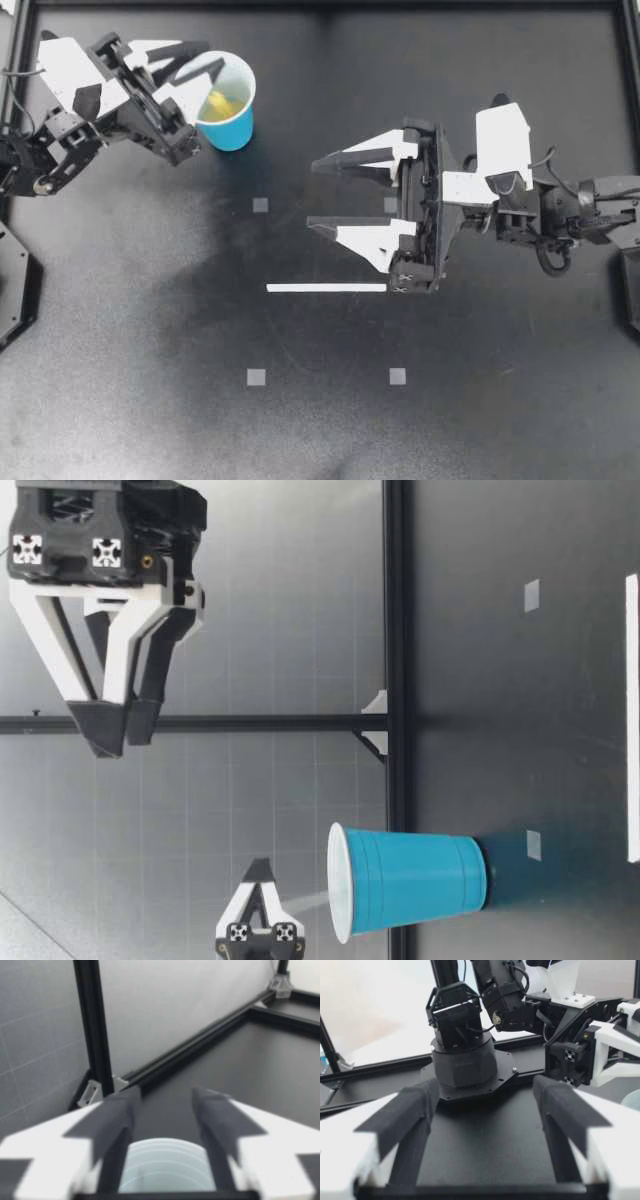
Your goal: Pick up the screwdriver with the right arm, hand it over to the left arm then place it into the cup.
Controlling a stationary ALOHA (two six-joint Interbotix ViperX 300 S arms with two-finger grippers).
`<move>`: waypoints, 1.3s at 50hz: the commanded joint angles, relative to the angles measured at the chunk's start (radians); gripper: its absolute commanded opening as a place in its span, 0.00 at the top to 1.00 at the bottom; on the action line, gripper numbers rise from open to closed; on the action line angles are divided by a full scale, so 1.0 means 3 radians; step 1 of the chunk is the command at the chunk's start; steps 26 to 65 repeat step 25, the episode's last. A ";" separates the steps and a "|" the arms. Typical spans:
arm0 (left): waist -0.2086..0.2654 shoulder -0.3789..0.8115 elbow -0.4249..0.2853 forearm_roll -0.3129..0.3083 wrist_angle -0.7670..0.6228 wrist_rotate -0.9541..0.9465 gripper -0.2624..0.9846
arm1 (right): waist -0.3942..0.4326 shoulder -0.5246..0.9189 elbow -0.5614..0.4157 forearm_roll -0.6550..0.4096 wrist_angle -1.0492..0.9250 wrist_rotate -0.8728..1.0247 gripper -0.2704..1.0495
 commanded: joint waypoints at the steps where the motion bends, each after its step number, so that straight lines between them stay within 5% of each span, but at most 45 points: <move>1: 0.0015 -0.0097 -0.0061 0.0005 -0.0015 -0.0015 0.33 | -0.0015 -0.0046 -0.0031 0.0000 -0.0036 0.0000 0.24; 15: -0.0097 -0.0603 -0.0041 0.0256 0.0148 -0.0128 0.33 | -0.0015 -0.0082 -0.0020 -0.0005 -0.0036 -0.0005 0.24; 25: -0.0578 -0.0946 -0.0026 0.0665 0.0568 -0.0235 0.33 | -0.0015 -0.0102 -0.0020 0.0000 -0.0031 -0.0046 0.24; 65: -0.0578 -0.0946 -0.0026 0.0665 0.0568 -0.0235 0.33 | -0.0015 -0.0102 -0.0020 0.0000 -0.0031 -0.0046 0.24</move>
